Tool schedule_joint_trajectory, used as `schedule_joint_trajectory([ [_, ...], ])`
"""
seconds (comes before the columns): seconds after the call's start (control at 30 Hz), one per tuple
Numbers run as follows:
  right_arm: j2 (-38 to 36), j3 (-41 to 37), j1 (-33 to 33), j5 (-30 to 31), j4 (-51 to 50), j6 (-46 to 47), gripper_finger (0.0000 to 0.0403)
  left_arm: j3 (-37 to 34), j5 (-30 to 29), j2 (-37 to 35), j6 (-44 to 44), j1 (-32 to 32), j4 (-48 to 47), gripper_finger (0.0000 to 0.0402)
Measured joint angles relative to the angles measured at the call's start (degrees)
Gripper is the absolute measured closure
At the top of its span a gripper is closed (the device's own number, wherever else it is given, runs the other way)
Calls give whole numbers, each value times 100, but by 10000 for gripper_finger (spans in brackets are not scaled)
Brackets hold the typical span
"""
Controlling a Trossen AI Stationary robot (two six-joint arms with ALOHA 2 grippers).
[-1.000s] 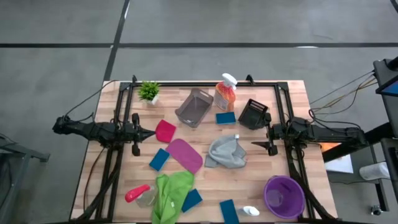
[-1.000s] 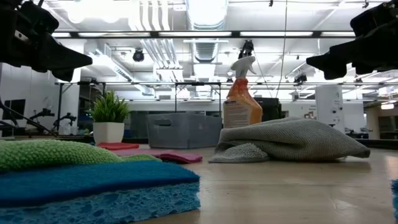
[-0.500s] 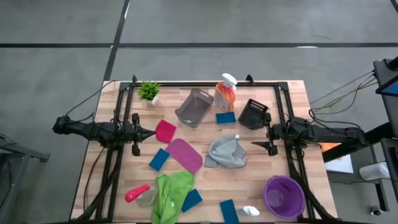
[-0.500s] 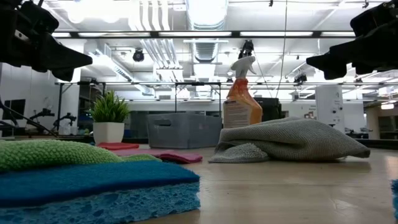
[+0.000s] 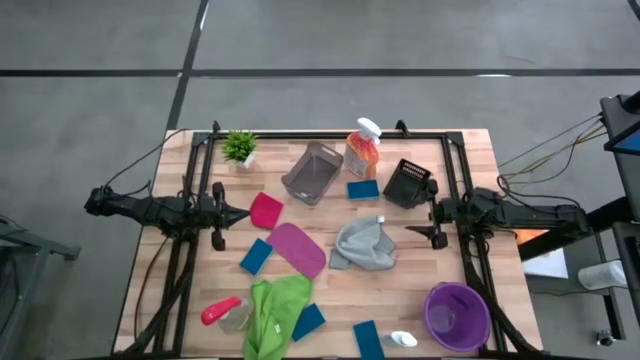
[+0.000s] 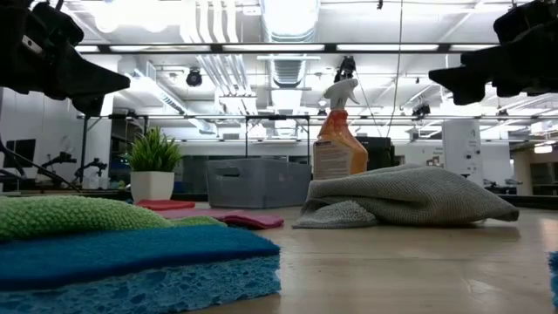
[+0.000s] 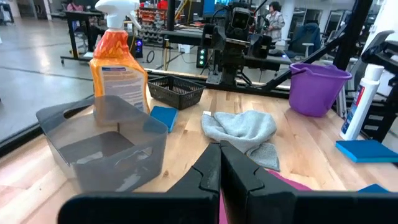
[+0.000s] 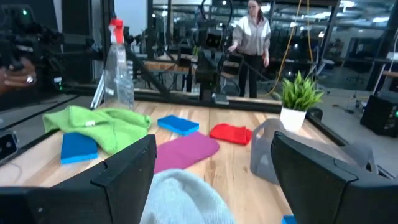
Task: Pick & Place Kitchen Items
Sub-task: Put the gray microfiber cloth into the purple bucket
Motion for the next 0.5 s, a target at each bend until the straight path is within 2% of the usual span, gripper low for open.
schedule_joint_trajectory([
  [0.23,-2,-1,2,178,288,77,94,-7,-4,0,-24,2,50,398],
  [0.37,1,-1,0,803,349,222,94,-7,-36,0,-265,2,52,398],
  [0.5,2,-1,0,930,346,375,94,-13,-60,0,-498,2,67,398],
])
